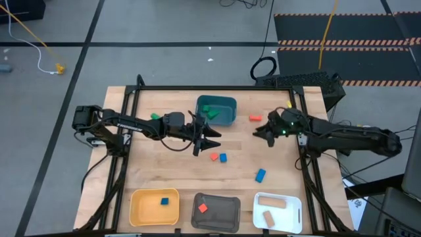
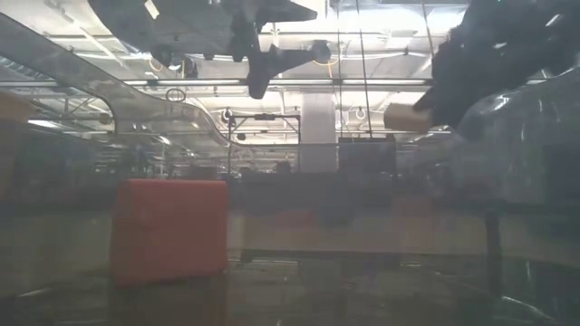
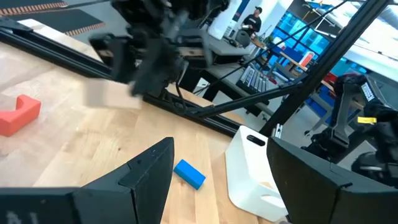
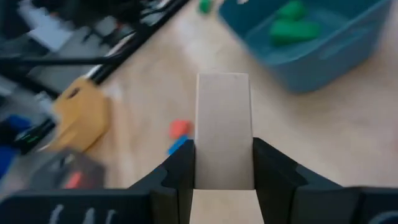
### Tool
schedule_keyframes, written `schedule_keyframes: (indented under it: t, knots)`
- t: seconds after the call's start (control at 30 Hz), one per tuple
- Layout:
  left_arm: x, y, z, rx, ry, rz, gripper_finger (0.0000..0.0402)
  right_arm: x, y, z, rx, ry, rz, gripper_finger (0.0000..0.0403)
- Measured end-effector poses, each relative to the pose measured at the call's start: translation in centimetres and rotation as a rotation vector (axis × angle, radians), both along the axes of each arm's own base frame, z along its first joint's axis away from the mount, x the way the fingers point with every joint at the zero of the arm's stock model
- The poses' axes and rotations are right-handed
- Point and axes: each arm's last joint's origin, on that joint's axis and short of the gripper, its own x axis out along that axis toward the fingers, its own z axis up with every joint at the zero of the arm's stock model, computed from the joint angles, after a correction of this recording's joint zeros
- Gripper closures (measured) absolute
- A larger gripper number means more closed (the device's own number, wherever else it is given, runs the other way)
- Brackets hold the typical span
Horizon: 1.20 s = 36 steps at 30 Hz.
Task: Sort & place blocks by color
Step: Put the light brown block into the white bin
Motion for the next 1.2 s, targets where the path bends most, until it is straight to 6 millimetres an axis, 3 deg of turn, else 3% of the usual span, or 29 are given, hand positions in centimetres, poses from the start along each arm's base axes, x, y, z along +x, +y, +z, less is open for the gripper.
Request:
schedule_keyframes:
  t: [0.3, 0.8, 1.2]
  knots:
    - [0.0, 0.0, 0.0, 0.017, -0.003, 0.0, 0.0144, 1.1, 4.3, 0.6, 0.108, -0.069, 0.156, 0.0292]
    - [0.0, 0.1, -0.1, 0.019, 0.006, 0.022, 0.0144, 1.1, 11.2, 0.1, 0.283, -0.043, 0.285, 0.0292]
    - [0.0, 0.2, -0.5, 0.036, 0.046, 0.06, 0.0144, -0.7, 16.7, -1.4, 0.399, 0.082, 0.498, 0.0292]
